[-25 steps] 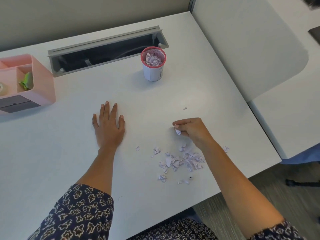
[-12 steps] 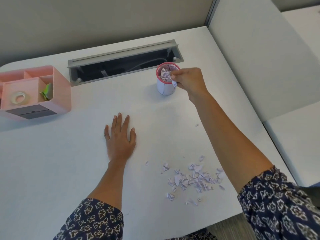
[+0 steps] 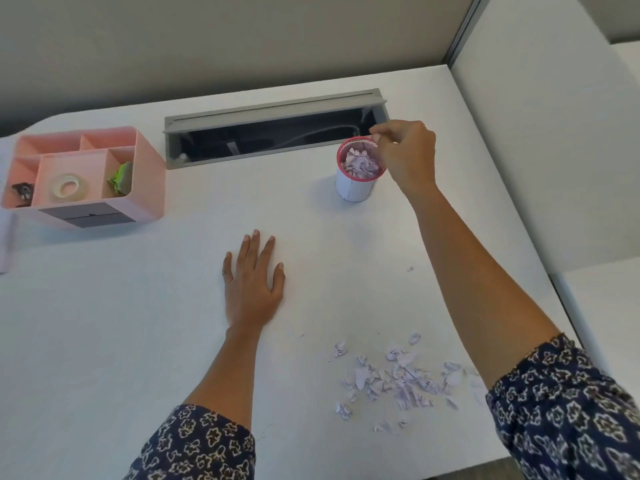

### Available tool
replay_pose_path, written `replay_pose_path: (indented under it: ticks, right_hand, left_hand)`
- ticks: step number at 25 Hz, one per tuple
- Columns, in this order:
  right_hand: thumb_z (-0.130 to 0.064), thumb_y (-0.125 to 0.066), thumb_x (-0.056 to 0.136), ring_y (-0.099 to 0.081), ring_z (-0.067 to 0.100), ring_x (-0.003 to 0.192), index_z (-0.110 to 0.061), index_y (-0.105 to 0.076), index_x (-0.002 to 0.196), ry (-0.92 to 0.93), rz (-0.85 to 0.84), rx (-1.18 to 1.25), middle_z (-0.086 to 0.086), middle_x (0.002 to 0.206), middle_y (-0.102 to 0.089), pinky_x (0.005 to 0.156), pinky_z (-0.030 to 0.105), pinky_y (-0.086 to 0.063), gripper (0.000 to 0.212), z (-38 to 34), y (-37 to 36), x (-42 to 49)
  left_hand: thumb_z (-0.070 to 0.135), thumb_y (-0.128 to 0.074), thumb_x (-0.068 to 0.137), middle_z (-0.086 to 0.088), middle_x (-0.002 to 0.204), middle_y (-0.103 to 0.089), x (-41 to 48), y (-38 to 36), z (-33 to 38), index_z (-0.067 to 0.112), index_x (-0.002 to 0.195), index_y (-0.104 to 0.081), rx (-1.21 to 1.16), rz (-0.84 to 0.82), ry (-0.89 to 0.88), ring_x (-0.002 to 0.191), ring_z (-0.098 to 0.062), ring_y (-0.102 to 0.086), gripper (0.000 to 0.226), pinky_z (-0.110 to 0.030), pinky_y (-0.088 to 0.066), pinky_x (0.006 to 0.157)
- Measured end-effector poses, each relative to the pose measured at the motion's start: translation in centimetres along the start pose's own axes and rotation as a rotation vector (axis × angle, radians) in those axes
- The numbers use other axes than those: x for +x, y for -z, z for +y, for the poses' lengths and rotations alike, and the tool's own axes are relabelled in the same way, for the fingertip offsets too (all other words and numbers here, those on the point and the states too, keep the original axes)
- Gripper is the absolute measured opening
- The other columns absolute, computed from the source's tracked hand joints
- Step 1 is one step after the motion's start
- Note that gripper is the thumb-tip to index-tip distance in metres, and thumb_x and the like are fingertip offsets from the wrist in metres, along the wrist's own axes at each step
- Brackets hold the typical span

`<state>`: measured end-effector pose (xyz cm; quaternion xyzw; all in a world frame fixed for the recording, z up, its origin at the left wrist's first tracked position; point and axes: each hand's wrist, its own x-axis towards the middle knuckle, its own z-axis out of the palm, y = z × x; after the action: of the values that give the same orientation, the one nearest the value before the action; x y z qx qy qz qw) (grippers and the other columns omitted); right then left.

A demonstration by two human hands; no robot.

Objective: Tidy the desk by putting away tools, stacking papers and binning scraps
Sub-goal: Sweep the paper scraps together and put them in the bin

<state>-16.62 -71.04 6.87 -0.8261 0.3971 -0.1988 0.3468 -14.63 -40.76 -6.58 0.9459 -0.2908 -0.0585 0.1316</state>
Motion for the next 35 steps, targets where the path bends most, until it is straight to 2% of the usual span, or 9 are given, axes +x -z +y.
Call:
replay_pose_path:
  ticks: [3,5,9,14,20,25,27,31,35]
  right_hand:
    - [-0.017,-0.060,0.091,-0.071,0.019,0.083,-0.014,-0.075,0.104,-0.116,0.077,0.197,0.006,0.098,-0.074,0.073,0.034,-0.061,0.019,2.5,1.2,-1.3]
    - [-0.012,-0.058,0.088,-0.071,0.021,0.081,-0.014,-0.075,0.098,-0.198,0.063,0.159,0.006,0.091,-0.075,0.078,0.035,-0.059,0.020,5.2,1.7,-3.1]
    - [-0.012,-0.051,0.093,-0.064,0.024,0.107,-0.015,-0.071,0.111,-0.325,-0.018,-0.072,0.009,0.119,-0.067,0.085,0.023,-0.047,0.027,10.7,2.0,-9.0]
    - [-0.011,-0.039,0.099,-0.024,0.025,0.146,-0.010,-0.052,0.135,-0.171,-0.140,-0.275,0.012,0.153,-0.035,0.109,0.044,-0.039,0.039,13.7,-0.2,-16.7]
    - [-0.030,-0.032,0.104,-0.001,0.030,0.150,-0.010,-0.030,0.150,-0.094,-0.279,-0.364,0.019,0.161,-0.008,0.123,0.041,-0.009,0.051,9.3,-5.3,-24.9]
    - [-0.052,-0.027,0.095,-0.019,0.042,0.145,-0.021,-0.039,0.147,0.167,-0.429,-0.552,0.022,0.156,-0.025,0.115,0.053,-0.023,0.061,6.1,-9.5,-31.1]
    - [-0.064,-0.018,0.091,-0.013,0.036,0.148,-0.021,-0.030,0.151,0.217,-0.506,-0.630,0.014,0.160,-0.018,0.117,0.053,-0.018,0.074,6.0,-9.6,-32.3]
    - [-0.080,0.012,0.075,0.017,0.021,0.149,-0.016,0.004,0.154,0.202,-0.547,-0.741,0.002,0.162,0.015,0.120,0.050,0.003,0.102,7.2,-7.1,-33.9]
    - [-0.084,0.018,0.069,0.022,0.020,0.147,-0.015,0.010,0.153,0.076,-0.522,-0.810,0.004,0.161,0.019,0.118,0.052,0.011,0.109,9.1,-3.4,-33.4]
  left_hand:
    - [0.042,-0.030,0.096,0.004,0.161,-0.018,0.0,0.0,0.1,0.029,0.149,-0.030,0.009,0.005,0.000,0.149,-0.011,-0.011,0.055,-0.045,-0.009,0.120]
    - [0.042,-0.030,0.096,0.005,0.161,-0.017,-0.1,0.0,0.1,0.029,0.149,-0.029,0.020,0.008,0.000,0.149,-0.011,-0.011,0.055,-0.045,-0.009,0.120]
    - [0.042,-0.030,0.096,0.005,0.161,-0.016,-0.1,-0.1,0.1,0.030,0.150,-0.028,0.013,-0.001,0.004,0.149,-0.011,-0.010,0.055,-0.045,-0.008,0.120]
    - [0.042,-0.029,0.097,0.004,0.161,-0.016,-0.1,-0.2,0.0,0.029,0.150,-0.028,0.003,-0.004,-0.005,0.149,-0.011,-0.010,0.054,-0.045,-0.007,0.121]
    - [0.039,-0.031,0.099,0.000,0.161,-0.017,-0.1,-0.4,-0.4,0.025,0.150,-0.030,0.010,-0.005,-0.035,0.149,-0.015,-0.011,0.052,-0.046,-0.006,0.120]
    - [0.039,-0.028,0.101,-0.005,0.162,-0.009,-0.3,-0.4,-1.1,0.021,0.153,-0.021,0.043,-0.053,-0.115,0.150,-0.020,-0.004,0.055,-0.049,-0.002,0.120]
    - [0.039,-0.028,0.102,-0.007,0.163,-0.007,-0.6,-0.3,-1.6,0.020,0.154,-0.019,0.027,-0.079,-0.149,0.150,-0.021,-0.002,0.056,-0.049,-0.001,0.120]
    - [0.040,-0.027,0.102,-0.005,0.163,-0.005,-3.4,0.0,-2.4,0.021,0.154,-0.016,0.040,-0.084,-0.183,0.150,-0.021,-0.001,0.056,-0.047,-0.002,0.121]
    - [0.042,-0.023,0.102,-0.004,0.163,-0.003,-5.3,-0.1,-2.6,0.021,0.154,-0.013,0.063,-0.100,-0.171,0.150,-0.020,0.002,0.057,-0.046,-0.001,0.121]
